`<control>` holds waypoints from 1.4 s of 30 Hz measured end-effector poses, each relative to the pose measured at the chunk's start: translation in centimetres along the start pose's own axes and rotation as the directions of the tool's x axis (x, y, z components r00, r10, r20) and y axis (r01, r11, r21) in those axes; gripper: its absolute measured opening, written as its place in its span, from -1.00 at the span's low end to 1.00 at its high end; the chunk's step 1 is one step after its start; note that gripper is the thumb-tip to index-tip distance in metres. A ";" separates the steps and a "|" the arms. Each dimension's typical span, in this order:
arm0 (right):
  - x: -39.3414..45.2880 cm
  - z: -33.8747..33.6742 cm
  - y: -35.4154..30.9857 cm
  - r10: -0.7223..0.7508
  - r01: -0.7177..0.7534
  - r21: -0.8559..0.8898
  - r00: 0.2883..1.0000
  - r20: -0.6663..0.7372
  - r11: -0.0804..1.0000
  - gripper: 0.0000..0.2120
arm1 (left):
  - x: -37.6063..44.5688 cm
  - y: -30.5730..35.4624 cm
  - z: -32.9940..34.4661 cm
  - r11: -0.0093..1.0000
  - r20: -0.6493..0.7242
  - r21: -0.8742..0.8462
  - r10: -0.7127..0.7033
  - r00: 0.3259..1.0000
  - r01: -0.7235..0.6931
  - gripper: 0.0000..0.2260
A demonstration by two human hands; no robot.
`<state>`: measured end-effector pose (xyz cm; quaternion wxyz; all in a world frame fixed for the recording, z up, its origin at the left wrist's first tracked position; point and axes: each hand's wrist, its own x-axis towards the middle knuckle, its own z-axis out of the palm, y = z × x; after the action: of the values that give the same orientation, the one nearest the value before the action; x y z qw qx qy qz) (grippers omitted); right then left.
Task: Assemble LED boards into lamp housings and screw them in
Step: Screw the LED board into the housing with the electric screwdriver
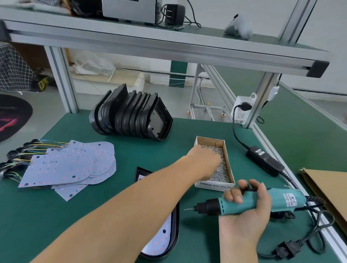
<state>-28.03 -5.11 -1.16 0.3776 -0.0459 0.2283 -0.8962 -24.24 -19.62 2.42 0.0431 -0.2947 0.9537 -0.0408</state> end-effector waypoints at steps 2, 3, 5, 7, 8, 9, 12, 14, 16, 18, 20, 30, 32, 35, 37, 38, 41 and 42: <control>0.0 0.0 0.1 -0.010 0.010 -0.016 1.000 -0.001 1.000 -0.84 | -0.1 -0.3 0.3 0.999 -0.040 -0.047 -0.016 0.999 0.014 -0.74; 0.1 -0.1 0.1 -0.018 0.018 -0.026 1.000 -0.008 0.999 -0.84 | -0.2 -0.5 0.4 0.993 -0.059 -0.114 -0.035 0.998 0.028 -0.80; 0.2 0.0 0.3 -0.033 0.032 -0.041 0.999 -0.013 0.999 -0.85 | -0.4 -0.9 0.5 0.945 -0.096 -0.324 -0.086 0.992 0.050 -0.93; 0.3 0.2 0.4 -0.047 0.047 -0.050 0.999 -0.011 0.998 -0.84 | -0.8 -1.2 0.5 0.870 -0.103 -0.488 -0.133 0.986 0.066 -0.94; 0.3 0.3 0.5 -0.051 0.050 -0.056 0.999 -0.009 0.997 -0.83 | -1.0 -1.2 0.7 0.843 -0.104 -0.532 -0.155 0.983 0.077 -0.95; 0.3 0.4 0.6 -0.051 0.050 -0.061 0.999 -0.009 0.997 -0.81 | -1.2 -1.3 0.8 0.837 -0.105 -0.541 -0.170 0.980 0.087 -0.94; 0.2 0.4 0.7 -0.042 0.041 -0.071 0.999 -0.005 0.997 -0.81 | -1.3 -1.3 1.3 0.832 -0.102 -0.539 -0.222 0.970 0.134 -0.88; 0.2 0.3 0.7 -0.045 0.045 -0.074 0.999 0.000 0.996 -0.82 | -1.4 -1.3 1.4 0.783 -0.109 -0.606 -0.260 0.959 0.143 -0.88; 0.3 0.2 0.5 -0.055 0.054 -0.075 0.999 -0.004 0.996 -0.81 | -1.9 -1.4 1.5 0.683 -0.107 -0.717 -0.304 0.947 0.138 -0.92; 0.4 0.5 0.4 -0.065 0.065 -0.067 0.998 -0.008 0.996 -0.79 | -2.8 -1.8 1.4 0.523 -0.079 -0.844 -0.339 0.937 0.118 -0.91; 0.4 0.9 0.3 -0.076 0.075 -0.057 0.997 -0.009 0.996 -0.77 | -4.4 -2.4 1.0 0.355 -0.056 -0.931 -0.357 0.932 0.080 -0.92; -1.5 4.9 0.3 -0.036 0.032 0.051 0.995 0.091 0.998 -0.83 | -15.4 -5.2 0.1 -0.133 0.026 -0.990 -0.423 0.906 -0.034 -0.85; -2.0 5.8 0.7 -0.023 0.015 0.075 0.994 0.104 0.997 -0.82 | -17.2 -5.5 0.2 -0.156 0.049 -0.988 -0.440 0.897 -0.023 -0.86; -2.4 7.0 0.9 0.005 -0.019 0.118 0.994 0.113 0.993 -0.80 | -18.9 -5.2 0.4 -0.207 0.068 -0.978 -0.486 0.871 -0.039 -0.94; -2.5 7.8 1.0 0.018 -0.033 0.124 0.993 0.114 0.992 -0.79 | -19.6 -5.1 0.4 -0.235 0.078 -0.970 -0.516 0.853 -0.053 -0.95; -2.6 8.0 1.1 0.021 -0.035 0.121 0.993 0.114 0.992 -0.79 | -19.9 -5.0 0.5 -0.241 0.078 -0.969 -0.529 0.845 -0.062 -0.95; -2.6 8.5 1.2 0.028 -0.045 0.136 0.992 0.125 0.990 -0.79 | -20.7 -4.8 0.6 -0.206 0.043 -0.975 -0.557 0.829 -0.088 -0.90; -2.7 8.6 1.2 0.032 -0.049 0.137 0.991 0.127 0.989 -0.78 | -20.9 -4.7 0.6 -0.192 0.031 -0.977 -0.559 0.828 -0.093 -0.89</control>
<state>-23.19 -7.19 6.23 0.4114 -0.0704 0.1419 -0.8976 -4.36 -11.68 3.49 -0.4107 -0.3854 0.5515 0.6153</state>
